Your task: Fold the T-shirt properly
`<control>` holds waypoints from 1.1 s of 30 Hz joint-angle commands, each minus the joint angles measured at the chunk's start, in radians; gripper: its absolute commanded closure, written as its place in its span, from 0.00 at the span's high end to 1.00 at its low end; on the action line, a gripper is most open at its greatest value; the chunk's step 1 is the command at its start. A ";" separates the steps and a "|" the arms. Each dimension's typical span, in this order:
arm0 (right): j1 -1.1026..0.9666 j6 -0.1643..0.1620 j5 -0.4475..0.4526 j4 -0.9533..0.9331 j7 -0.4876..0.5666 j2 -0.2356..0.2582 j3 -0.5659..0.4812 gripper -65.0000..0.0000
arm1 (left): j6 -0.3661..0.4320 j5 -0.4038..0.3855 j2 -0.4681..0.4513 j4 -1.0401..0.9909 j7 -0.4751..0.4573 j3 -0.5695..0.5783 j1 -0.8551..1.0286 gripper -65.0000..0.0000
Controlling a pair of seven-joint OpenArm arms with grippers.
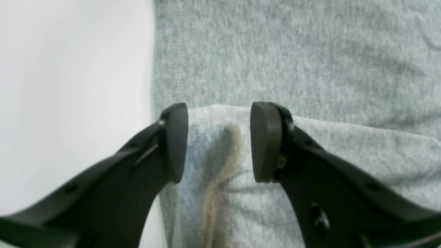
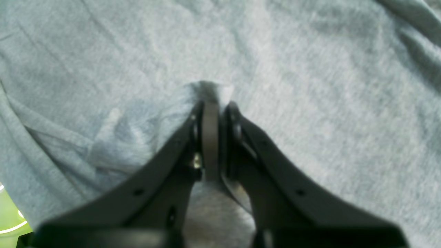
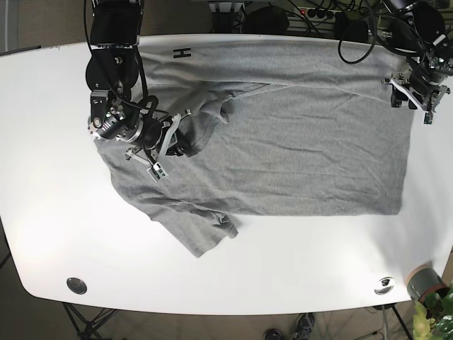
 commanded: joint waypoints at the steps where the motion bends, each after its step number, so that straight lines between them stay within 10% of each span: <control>1: 0.045 0.003 0.013 0.017 0.018 0.016 0.002 0.06 | -0.001 0.021 -0.022 0.013 -0.015 -0.004 -0.004 0.42; 18: 0.138 0.003 0.011 0.017 0.024 0.033 0.002 0.08 | -0.001 0.047 -0.019 0.019 -0.015 -0.004 -0.004 0.42; 27: 0.077 0.001 0.019 0.079 0.018 0.056 0.102 0.71 | -0.001 0.045 -0.019 0.021 -0.015 -0.004 0.000 0.42; 33: -0.032 0.001 0.022 0.204 0.017 0.056 0.221 0.76 | -0.001 0.044 -0.016 0.022 -0.015 -0.004 0.002 0.42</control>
